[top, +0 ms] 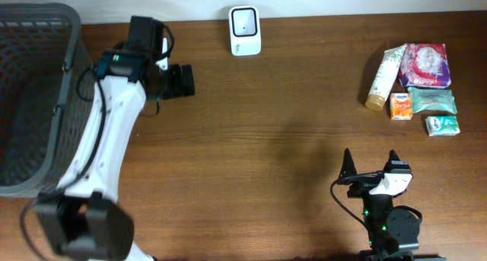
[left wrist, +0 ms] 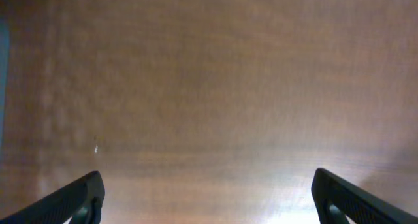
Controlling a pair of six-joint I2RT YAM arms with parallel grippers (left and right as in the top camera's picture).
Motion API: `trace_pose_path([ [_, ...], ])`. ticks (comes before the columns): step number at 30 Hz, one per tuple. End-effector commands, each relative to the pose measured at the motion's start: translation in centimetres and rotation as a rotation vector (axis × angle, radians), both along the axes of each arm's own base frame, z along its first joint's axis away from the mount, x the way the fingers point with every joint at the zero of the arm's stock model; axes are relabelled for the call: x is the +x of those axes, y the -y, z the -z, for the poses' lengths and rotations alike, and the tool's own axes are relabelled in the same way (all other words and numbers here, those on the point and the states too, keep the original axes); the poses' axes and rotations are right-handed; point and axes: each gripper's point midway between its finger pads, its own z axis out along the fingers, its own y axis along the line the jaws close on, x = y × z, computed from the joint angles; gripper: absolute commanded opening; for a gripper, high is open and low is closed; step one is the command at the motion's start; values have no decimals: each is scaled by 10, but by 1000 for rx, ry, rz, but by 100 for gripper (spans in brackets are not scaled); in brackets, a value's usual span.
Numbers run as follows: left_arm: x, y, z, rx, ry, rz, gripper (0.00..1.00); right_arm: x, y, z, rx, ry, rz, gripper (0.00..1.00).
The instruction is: Scan the item barcode
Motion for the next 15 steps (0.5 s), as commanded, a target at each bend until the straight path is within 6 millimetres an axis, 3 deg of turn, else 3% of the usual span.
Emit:
trace_pose_path([
  [1, -29, -5, 2, 42, 54, 94, 99, 0, 2, 4, -1, -5, 7, 99],
  [7, -88, -14, 1, 61, 323, 150, 99, 0, 2, 4, -1, -5, 7, 99],
  [9, -124, -19, -11, 54, 423, 145, 99, 0, 2, 4, -1, -5, 7, 99],
  [12, -168, -27, -49, 49, 630, 126, 99, 0, 2, 4, -1, -5, 7, 99],
  [15, -188, -37, -37, 77, 635, 100, 99, 0, 2, 4, -1, -5, 7, 99],
])
